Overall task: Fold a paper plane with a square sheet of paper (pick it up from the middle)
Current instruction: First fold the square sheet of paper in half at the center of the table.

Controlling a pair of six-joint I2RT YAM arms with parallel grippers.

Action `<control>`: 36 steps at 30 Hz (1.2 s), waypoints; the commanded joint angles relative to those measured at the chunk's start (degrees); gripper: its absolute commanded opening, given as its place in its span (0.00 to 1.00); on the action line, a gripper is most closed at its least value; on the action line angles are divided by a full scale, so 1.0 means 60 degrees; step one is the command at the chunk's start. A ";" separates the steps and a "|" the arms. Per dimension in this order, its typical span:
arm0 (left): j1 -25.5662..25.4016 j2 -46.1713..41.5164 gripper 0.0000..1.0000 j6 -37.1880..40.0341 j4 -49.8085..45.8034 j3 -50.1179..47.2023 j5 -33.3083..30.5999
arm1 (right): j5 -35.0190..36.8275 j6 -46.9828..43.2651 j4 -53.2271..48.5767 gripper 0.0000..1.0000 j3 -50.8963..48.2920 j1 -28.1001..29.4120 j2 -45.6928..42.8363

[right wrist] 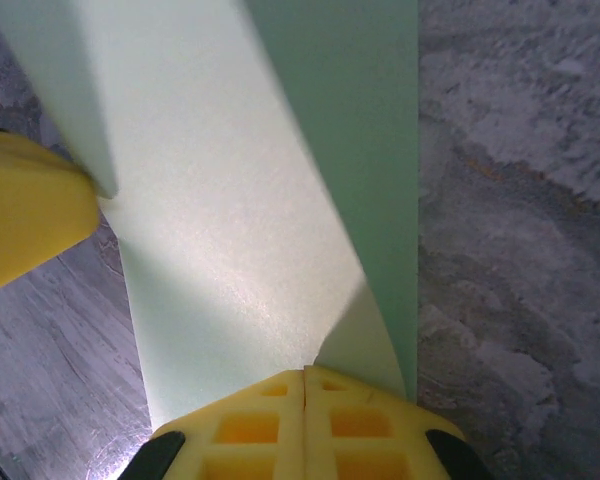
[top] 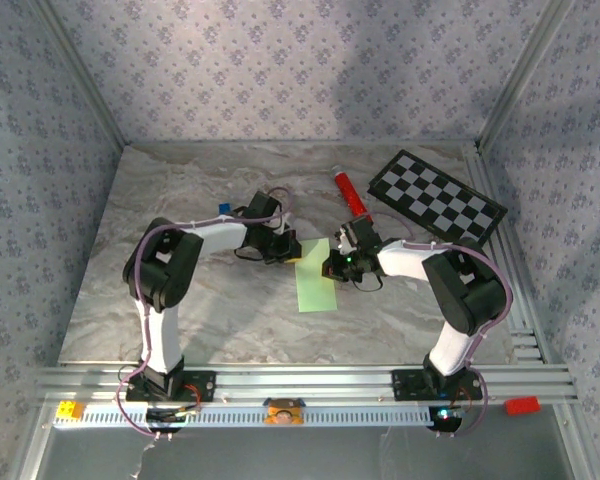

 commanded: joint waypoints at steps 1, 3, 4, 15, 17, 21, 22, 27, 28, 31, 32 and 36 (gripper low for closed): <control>0.0060 0.0378 0.00 0.0151 -0.0216 -0.0025 -0.0062 | 0.1048 -0.0177 -0.1695 0.00 -0.0423 0.0084 0.0569; 0.0062 0.0461 0.00 0.0124 -0.0168 -0.0127 -0.0074 | 0.1068 -0.0190 -0.1695 0.00 -0.0437 0.0087 0.0569; 0.0072 0.0452 0.00 0.0084 -0.0132 -0.0172 -0.0071 | 0.1071 -0.0181 -0.1693 0.00 -0.0453 0.0084 0.0571; 0.0164 0.0210 0.00 0.0229 -0.0503 0.0753 0.0428 | 0.1097 -0.0236 -0.1812 0.00 -0.0350 0.0098 0.0598; 0.0159 0.0296 0.01 0.0242 -0.0471 0.0856 0.0526 | 0.1074 -0.0250 -0.1827 0.00 -0.0319 0.0094 0.0639; 0.0225 0.0638 0.00 0.0362 -0.0574 0.0825 0.0349 | 0.1074 -0.0235 -0.1800 0.00 -0.0310 0.0111 0.0657; 0.0258 0.0733 0.00 0.0358 -0.0524 0.0776 0.0283 | 0.1099 -0.0231 -0.1800 0.00 -0.0318 0.0111 0.0643; 0.0301 0.1163 0.00 0.0313 -0.0570 0.0738 0.0032 | 0.1101 -0.0236 -0.1805 0.00 -0.0385 0.0133 0.0628; 0.0303 0.1175 0.00 0.0265 -0.0614 0.0722 -0.0031 | 0.1094 -0.0252 -0.1813 0.00 -0.0406 0.0142 0.0615; 0.0319 0.1074 0.00 0.0204 -0.0698 0.0810 -0.0061 | 0.1083 -0.0251 -0.1772 0.00 -0.0431 0.0140 0.0629; 0.0304 0.1024 0.00 0.0198 -0.0763 0.0898 -0.0019 | 0.1085 -0.0259 -0.1777 0.00 -0.0441 0.0135 0.0628; 0.0315 0.0788 0.01 0.0269 -0.0998 0.1333 0.0014 | 0.1109 -0.0250 -0.1796 0.00 -0.0415 0.0127 0.0642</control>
